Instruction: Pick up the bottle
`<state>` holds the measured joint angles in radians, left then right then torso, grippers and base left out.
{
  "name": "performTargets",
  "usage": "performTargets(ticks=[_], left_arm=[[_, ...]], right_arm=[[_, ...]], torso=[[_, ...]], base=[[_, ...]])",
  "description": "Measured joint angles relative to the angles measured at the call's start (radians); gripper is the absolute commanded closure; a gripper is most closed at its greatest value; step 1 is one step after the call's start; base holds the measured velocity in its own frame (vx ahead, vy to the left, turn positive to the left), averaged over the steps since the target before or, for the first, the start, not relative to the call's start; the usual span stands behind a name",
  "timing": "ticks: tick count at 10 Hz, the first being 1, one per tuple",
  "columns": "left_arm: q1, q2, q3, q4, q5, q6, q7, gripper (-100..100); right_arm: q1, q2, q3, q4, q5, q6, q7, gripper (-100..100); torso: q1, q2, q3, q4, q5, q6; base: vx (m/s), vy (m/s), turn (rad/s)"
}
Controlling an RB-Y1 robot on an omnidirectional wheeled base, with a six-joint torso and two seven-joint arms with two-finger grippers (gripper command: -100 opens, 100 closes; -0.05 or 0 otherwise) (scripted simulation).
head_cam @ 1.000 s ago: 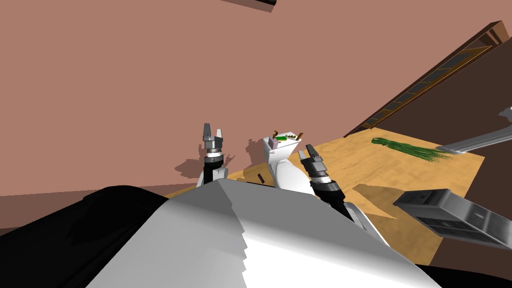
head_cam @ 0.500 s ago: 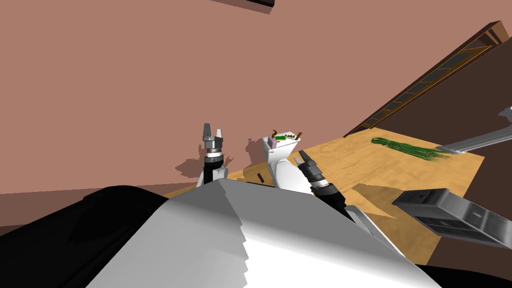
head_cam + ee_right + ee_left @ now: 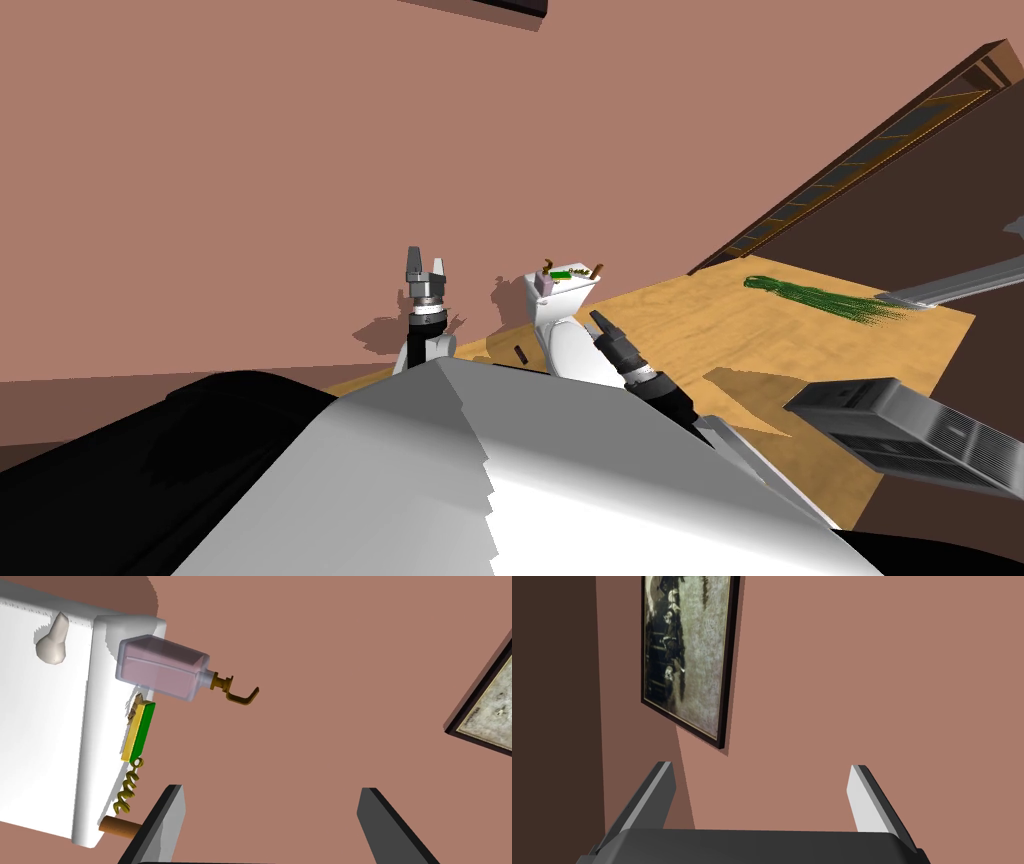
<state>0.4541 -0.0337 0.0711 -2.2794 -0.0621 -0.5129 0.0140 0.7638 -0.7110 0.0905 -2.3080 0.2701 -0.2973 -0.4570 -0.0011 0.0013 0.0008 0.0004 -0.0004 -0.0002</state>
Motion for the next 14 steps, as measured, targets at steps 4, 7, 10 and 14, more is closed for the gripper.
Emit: performTargets(ticks=[4,7,10,14], left_arm=[[0.0,0.0,0.0,0.0,0.0,0.0,0.0,0],[0.0,0.0,0.0,0.0,0.0,0.0,0.0,0],[0.0,0.0,0.0,0.0,0.0,0.0,0.0,0],[0.0,0.0,0.0,0.0,0.0,0.0,0.0,0]], right_arm=[[0.025,-0.114,0.015,0.008,0.013,0.015,-0.043,-100],[0.039,-0.198,0.03,0.005,0.023,0.036,-0.074,-100],[0.056,-0.275,0.04,0.014,0.03,0.041,-0.105,-100],[0.071,-0.379,0.055,0.012,0.038,0.057,-0.139,-100]], torso=[[0.0,0.0,0.0,0.0,0.0,0.0],[0.0,0.0,0.0,0.0,0.0,0.0],[0.001,-0.001,0.0,0.0,0.0,0.0],[0.001,-0.001,0.0,0.0,0.0,0.0]], base=[[-0.015,-0.012,0.014],[-0.016,-0.01,0.022],[-0.014,-0.009,0.027],[-0.016,-0.005,0.042]])
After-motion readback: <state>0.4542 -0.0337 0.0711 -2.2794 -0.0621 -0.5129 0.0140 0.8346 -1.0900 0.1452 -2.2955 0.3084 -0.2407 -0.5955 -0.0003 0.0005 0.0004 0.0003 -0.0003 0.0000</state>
